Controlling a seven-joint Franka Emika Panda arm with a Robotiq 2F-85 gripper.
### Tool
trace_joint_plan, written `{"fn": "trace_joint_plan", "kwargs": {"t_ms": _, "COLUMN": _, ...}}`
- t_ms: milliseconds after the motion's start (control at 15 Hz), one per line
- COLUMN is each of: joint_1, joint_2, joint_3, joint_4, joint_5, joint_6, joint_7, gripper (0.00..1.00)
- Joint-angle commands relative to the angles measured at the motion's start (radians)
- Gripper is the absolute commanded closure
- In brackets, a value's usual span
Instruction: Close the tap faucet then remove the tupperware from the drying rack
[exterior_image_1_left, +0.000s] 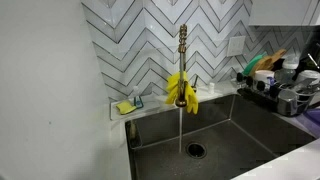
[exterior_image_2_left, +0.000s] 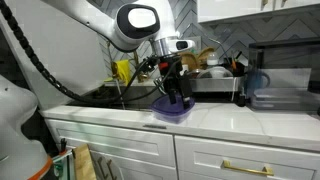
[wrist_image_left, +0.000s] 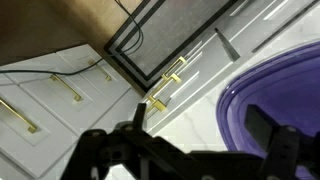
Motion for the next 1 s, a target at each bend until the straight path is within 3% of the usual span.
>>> {"fn": "trace_joint_plan", "kwargs": {"t_ms": 0, "joint_1": 0.017, "joint_2": 0.000, "joint_3": -0.016, "joint_4": 0.002, "joint_5": -0.005, "joint_6": -0.003, "joint_7": 0.003, "gripper": 0.00}}
{"fn": "trace_joint_plan", "kwargs": {"t_ms": 267, "joint_1": 0.093, "joint_2": -0.081, "joint_3": -0.006, "joint_4": 0.049, "joint_5": 0.134, "joint_6": -0.044, "joint_7": -0.099, "gripper": 0.00}}
{"fn": "trace_joint_plan", "kwargs": {"t_ms": 533, "joint_1": 0.211, "joint_2": -0.163, "joint_3": 0.013, "joint_4": 0.147, "joint_5": 0.296, "joint_6": -0.099, "joint_7": -0.221, "gripper": 0.00}}
{"fn": "trace_joint_plan", "kwargs": {"t_ms": 933, "joint_1": 0.386, "joint_2": -0.078, "joint_3": 0.043, "joint_4": 0.307, "joint_5": 0.617, "joint_6": -0.175, "joint_7": -0.274, "gripper": 0.00}}
